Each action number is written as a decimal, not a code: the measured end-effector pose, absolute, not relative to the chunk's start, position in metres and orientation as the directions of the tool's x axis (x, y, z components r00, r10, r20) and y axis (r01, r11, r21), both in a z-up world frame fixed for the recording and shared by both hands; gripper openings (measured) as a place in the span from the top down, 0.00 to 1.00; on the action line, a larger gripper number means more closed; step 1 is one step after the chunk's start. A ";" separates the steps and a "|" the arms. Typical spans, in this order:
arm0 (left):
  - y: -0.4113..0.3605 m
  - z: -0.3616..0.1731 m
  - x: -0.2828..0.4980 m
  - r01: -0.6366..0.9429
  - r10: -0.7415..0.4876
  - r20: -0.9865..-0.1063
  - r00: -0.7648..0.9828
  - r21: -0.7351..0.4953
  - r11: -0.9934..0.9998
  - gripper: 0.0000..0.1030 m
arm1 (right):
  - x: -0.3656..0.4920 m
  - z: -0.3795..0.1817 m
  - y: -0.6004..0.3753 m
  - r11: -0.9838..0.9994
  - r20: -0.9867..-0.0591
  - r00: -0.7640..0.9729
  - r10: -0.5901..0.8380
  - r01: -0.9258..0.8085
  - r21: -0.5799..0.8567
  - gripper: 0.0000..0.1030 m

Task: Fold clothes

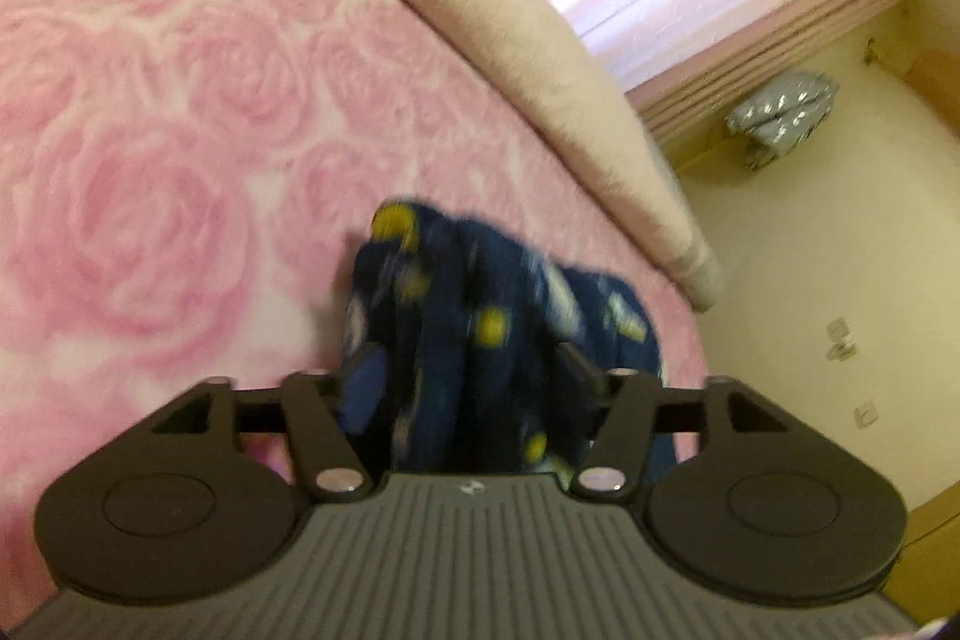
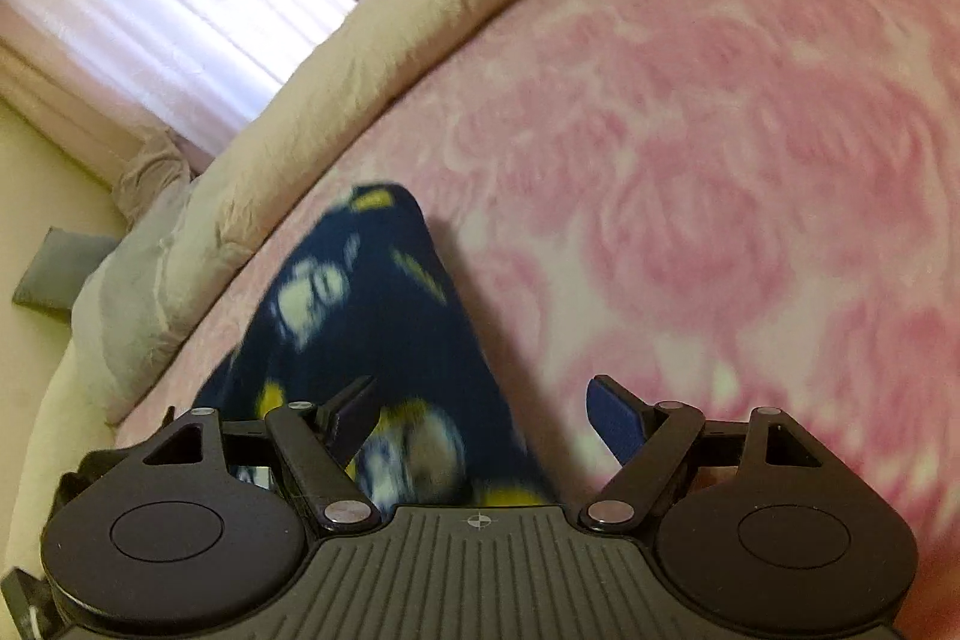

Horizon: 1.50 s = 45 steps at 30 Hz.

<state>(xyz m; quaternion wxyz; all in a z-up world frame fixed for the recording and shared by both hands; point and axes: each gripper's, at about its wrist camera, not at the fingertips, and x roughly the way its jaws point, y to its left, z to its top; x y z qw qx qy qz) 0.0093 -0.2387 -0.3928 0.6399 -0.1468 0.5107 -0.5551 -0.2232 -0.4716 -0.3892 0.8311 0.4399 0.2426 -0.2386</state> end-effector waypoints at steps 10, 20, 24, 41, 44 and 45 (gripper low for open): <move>-0.289 -0.394 0.021 0.662 -0.868 -0.486 -0.099 -0.684 0.307 0.81 | -0.140 -0.391 -0.495 0.605 -0.632 0.763 -0.137 0.570 0.557 0.23; -0.286 -0.406 0.031 0.643 -0.837 -0.546 -0.048 -0.658 0.393 0.52 | -0.124 -0.405 -0.506 0.613 -0.660 0.740 -0.130 0.583 0.533 0.23; -0.296 -0.404 0.045 0.586 -0.842 -0.533 -0.084 -0.710 0.391 0.48 | -0.105 -0.403 -0.531 0.591 -0.633 0.765 -0.117 0.566 0.575 0.23; -0.288 -0.407 0.031 0.673 -0.817 -0.575 0.044 -0.587 0.449 0.56 | -0.068 -0.419 -0.553 0.562 -0.653 0.726 -0.215 0.639 0.525 0.24; -0.261 -0.394 0.029 0.648 -0.820 -0.570 0.056 -0.604 0.464 0.52 | -0.109 -0.401 -0.545 0.594 -0.619 0.756 -0.212 0.602 0.533 0.24; -0.250 -0.390 0.028 0.636 -0.824 -0.564 0.052 -0.618 0.462 0.50 | -0.127 -0.399 -0.540 0.593 -0.615 0.765 -0.193 0.590 0.548 0.24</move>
